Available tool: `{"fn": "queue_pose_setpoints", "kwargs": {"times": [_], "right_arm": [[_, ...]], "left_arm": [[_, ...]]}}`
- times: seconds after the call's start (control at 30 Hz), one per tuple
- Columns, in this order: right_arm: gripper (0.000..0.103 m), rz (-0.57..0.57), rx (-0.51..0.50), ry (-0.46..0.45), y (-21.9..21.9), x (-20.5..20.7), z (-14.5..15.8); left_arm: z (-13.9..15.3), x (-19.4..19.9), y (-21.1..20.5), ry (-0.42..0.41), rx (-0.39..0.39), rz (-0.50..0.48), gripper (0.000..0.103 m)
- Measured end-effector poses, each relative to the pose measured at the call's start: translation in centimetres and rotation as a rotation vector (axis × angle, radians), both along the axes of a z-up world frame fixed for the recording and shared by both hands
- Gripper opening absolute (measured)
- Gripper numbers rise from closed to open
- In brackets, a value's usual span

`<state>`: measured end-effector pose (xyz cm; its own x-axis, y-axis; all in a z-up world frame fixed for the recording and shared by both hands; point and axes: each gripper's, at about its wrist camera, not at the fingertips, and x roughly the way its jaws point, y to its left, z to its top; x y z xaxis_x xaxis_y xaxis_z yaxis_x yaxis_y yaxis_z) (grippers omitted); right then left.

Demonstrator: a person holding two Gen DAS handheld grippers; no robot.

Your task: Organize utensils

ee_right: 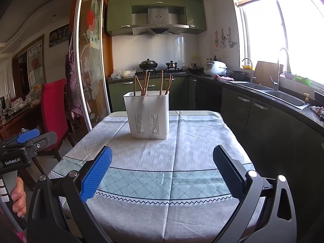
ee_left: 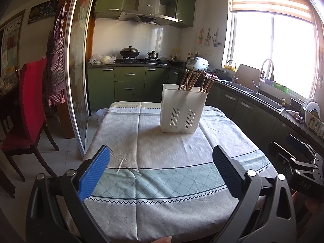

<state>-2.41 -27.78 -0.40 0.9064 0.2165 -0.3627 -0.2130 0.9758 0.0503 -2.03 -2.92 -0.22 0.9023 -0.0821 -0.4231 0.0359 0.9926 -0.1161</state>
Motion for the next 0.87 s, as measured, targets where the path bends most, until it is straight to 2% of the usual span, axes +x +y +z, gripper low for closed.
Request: {"fn": "queue_pose_setpoints", "kwargs": {"times": [0.27, 0.4, 0.57, 0.63, 0.7, 0.87], "right_arm": [[0.098, 0.000, -0.001, 0.004, 0.0, 0.1, -0.2], [0.098, 0.002, -0.001, 0.007, 0.0, 0.2, -0.4], [0.098, 0.001, 0.001, 0.015, 0.0, 0.4, -0.6], [0.098, 0.004, 0.003, 0.022, 0.0, 0.7, -0.8], [0.098, 0.004, -0.004, 0.029, -0.1, 1.1, -1.0], [0.098, -0.012, -0.040, 0.058, -0.5, 4.4, -1.8]], "left_arm": [[-0.2, 0.3, 0.5, 0.011, -0.033, -0.003, 0.096], [-0.5, 0.5, 1.1, 0.011, -0.077, -0.012, 0.096], [-0.5, 0.6, 1.0, 0.004, -0.026, 0.022, 0.096], [-0.7, 1.1, 0.9, 0.030, 0.007, 0.037, 0.096], [-1.0, 1.7, 1.3, 0.049, 0.002, 0.041, 0.096], [-2.3, 4.7, 1.9, 0.091, 0.058, 0.085, 0.096]]}}
